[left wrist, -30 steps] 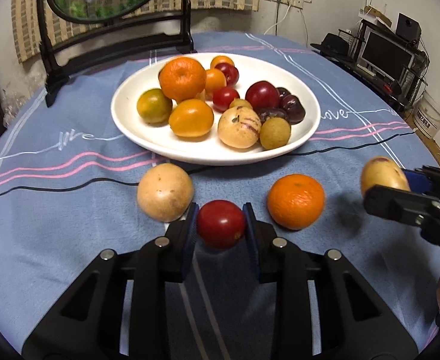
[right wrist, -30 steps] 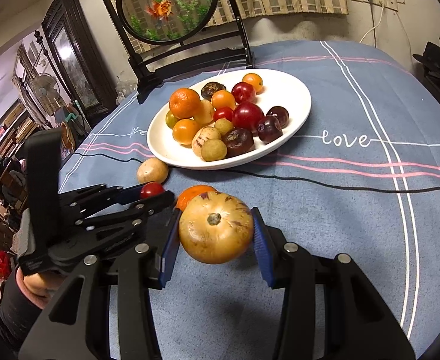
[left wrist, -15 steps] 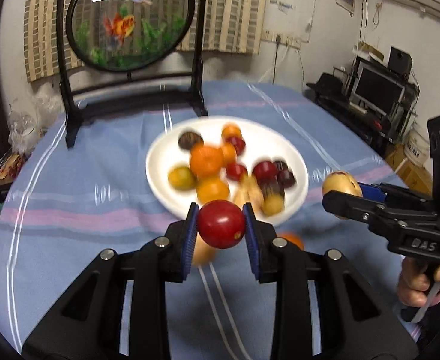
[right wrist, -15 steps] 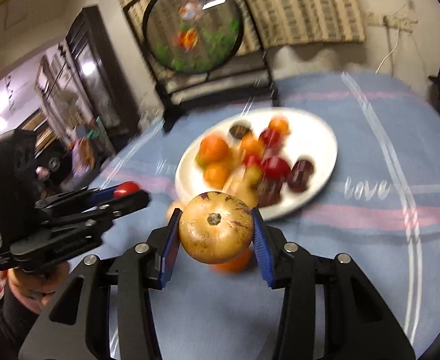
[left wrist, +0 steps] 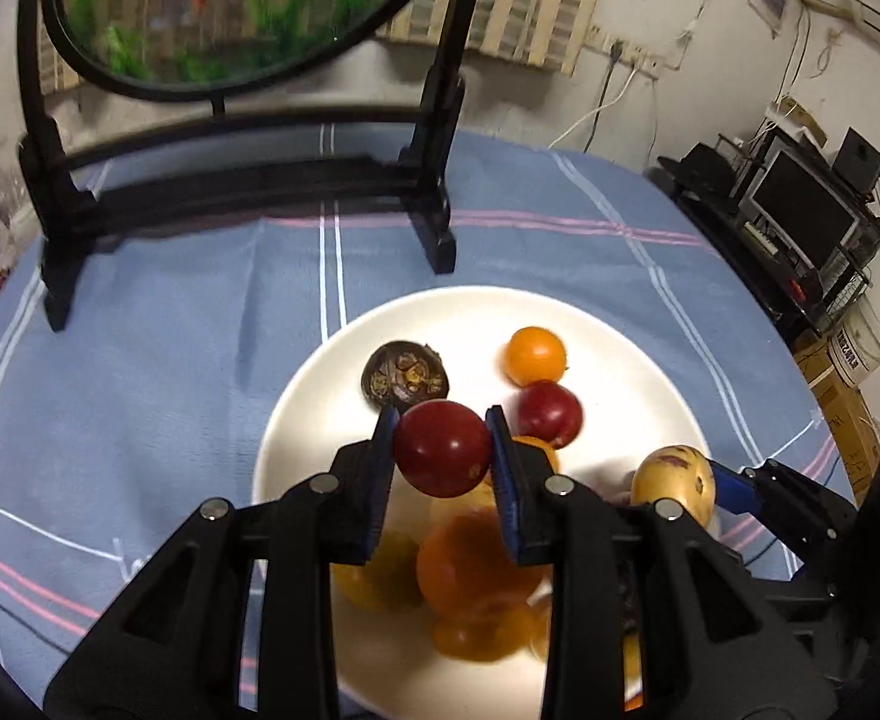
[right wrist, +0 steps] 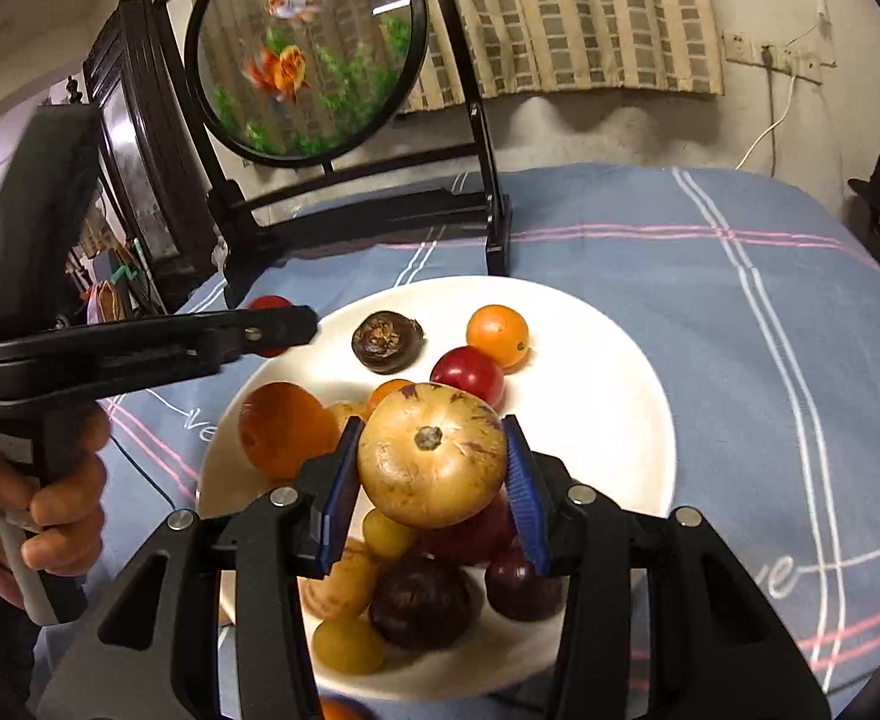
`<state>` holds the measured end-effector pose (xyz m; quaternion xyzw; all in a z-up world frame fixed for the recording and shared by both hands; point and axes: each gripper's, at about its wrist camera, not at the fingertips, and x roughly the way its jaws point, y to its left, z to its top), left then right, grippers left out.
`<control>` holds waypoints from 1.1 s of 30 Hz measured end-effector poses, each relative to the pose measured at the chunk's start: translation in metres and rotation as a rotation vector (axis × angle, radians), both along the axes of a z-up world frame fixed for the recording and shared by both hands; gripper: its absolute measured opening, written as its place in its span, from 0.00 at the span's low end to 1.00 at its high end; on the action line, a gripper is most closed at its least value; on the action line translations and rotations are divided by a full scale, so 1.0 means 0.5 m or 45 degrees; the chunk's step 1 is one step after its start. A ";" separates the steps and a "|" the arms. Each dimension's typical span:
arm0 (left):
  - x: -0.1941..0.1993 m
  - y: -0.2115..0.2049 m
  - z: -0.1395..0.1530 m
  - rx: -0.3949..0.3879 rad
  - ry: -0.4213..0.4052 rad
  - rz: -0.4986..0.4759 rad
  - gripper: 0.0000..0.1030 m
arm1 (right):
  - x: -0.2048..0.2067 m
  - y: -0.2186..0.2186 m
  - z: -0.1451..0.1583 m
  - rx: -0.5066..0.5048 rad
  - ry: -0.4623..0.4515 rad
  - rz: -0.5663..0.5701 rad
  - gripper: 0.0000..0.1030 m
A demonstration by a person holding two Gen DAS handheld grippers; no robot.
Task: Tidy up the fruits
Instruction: 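Carry the pale yellow fruit and red plum onto the white plate and release both, then grasp the mandarin orange with the right gripper while the left gripper grasps the beige round fruit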
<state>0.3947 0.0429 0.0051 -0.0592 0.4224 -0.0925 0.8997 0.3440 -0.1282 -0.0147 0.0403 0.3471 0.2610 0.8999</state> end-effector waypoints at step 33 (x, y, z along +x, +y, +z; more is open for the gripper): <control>-0.379 0.121 -0.039 0.129 -0.163 0.472 0.97 | -0.251 0.024 -0.063 -0.256 0.070 0.109 0.64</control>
